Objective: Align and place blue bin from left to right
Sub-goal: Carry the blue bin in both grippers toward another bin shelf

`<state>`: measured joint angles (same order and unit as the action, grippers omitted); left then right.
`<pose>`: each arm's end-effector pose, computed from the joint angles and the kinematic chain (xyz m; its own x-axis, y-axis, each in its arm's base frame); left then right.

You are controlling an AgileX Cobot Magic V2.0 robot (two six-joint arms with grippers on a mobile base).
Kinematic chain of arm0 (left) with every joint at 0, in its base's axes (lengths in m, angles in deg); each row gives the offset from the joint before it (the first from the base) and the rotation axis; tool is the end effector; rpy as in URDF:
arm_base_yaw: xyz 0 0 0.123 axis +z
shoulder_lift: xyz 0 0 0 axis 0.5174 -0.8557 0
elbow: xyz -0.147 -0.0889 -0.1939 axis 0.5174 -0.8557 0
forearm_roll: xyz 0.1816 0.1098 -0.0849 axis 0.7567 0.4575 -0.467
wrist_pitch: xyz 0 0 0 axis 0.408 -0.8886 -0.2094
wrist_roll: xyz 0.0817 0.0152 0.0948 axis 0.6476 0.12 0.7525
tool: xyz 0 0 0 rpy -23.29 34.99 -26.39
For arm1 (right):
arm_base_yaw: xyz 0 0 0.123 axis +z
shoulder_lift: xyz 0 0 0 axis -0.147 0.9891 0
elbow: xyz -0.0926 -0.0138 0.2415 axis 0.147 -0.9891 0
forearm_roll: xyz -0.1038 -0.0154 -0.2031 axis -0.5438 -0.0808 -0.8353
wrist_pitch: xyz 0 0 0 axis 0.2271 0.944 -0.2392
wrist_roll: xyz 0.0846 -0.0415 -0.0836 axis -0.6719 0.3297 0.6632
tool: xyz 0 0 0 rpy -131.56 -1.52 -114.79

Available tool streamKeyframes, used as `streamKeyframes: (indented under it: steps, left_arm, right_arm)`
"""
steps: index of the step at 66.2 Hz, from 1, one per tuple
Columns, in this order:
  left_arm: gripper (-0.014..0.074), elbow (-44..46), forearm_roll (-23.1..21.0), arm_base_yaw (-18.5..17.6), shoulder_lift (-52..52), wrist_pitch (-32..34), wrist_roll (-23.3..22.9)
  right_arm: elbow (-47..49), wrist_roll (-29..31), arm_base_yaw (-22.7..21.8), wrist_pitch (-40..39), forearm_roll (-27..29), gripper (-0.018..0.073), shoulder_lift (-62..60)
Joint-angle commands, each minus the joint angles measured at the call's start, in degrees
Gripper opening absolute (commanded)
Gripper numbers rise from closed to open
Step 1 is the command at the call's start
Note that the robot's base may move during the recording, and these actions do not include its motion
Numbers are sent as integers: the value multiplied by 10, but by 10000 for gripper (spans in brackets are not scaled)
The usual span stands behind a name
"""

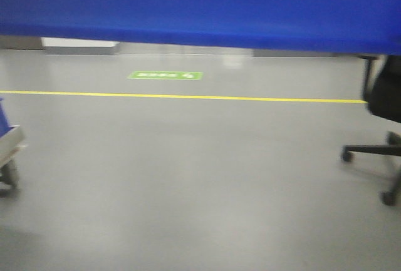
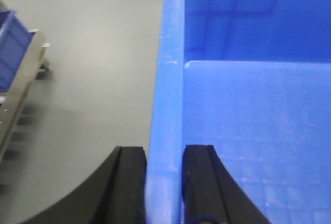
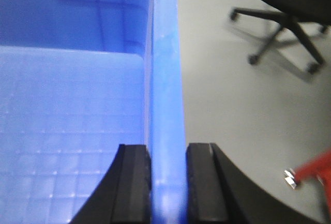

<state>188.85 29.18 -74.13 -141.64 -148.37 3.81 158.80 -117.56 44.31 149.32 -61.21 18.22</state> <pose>0.2678 -0.1396 0.4126 -0.5358 0.0344 -0.8436 -0.0546 0.9957 0.0753 0.2144 0.1675 0.3904 -0.6369 -0.1148 -0.7623 -0.1409 0.9895 -0.0312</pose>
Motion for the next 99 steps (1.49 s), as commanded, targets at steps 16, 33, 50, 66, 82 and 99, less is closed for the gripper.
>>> streamKeyframes:
  steps: [16,33,50,66,82,99]
  left_arm:
    - [-111,7,-2,-13,7,65,-6]
    - [-111,7,1,-13,7,70,-6]
    - [-111,7,3,-13,7,91,-6]
    - [-111,7,2,-13,7,92,-6]
    - [-111,7,2,-13,7,92,-6]
    - [-111,7,2,-13,7,92,-6]
  right_arm:
    - [5,1,10,-234,11,-70,-4]
    - [5,1,10,-234,11,-70,-4]
    - [5,1,10,-234,11,-70,-4]
    - [5,1,10,-234,11,-70,-4]
    - [5,1,10,-234,11,-70,-4]
    - [5,1,10,-234,11,-70,-4]
